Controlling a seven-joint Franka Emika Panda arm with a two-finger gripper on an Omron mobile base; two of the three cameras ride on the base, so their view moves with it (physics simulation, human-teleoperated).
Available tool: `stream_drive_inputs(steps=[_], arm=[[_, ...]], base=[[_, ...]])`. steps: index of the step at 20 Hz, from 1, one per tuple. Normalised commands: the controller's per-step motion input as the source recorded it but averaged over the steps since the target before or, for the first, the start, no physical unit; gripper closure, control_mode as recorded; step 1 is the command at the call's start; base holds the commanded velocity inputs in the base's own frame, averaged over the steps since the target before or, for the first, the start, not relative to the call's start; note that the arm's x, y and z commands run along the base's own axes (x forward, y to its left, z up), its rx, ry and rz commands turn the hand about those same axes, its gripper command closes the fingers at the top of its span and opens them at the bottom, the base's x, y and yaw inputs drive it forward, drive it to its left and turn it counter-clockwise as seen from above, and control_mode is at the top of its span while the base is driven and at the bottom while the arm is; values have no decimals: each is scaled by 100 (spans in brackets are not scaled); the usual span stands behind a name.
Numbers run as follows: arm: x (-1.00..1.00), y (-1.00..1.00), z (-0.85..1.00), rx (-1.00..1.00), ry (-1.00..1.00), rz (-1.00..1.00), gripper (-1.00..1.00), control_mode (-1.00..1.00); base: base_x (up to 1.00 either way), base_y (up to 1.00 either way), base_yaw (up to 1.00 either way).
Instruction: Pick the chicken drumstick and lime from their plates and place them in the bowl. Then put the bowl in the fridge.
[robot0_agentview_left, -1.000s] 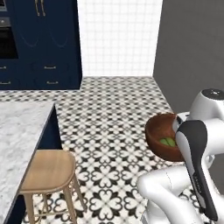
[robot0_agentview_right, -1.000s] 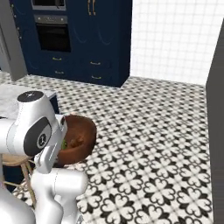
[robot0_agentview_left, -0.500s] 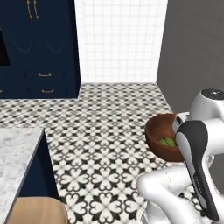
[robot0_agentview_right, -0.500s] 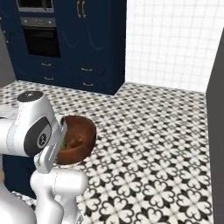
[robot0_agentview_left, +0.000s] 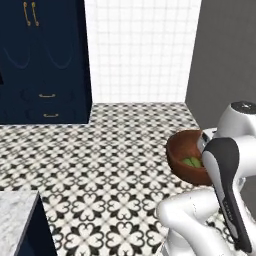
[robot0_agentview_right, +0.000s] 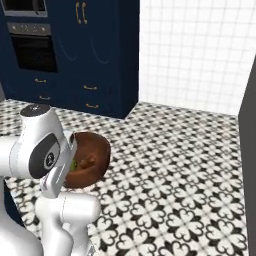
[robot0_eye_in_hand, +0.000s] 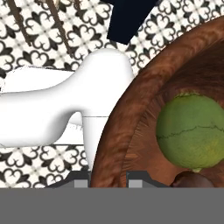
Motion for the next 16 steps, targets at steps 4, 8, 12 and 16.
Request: stream_drive_inputs(steps=[4,8,12,16], arm=[[0,0,0,0,0,0,100,100],[0,0,0,0,0,0,100,100],[0,0,0,0,0,0,100,100],[0,0,0,0,0,0,100,100]], base=[[100,32,15],[100,26,24],[100,2,35],[100,0,54]])
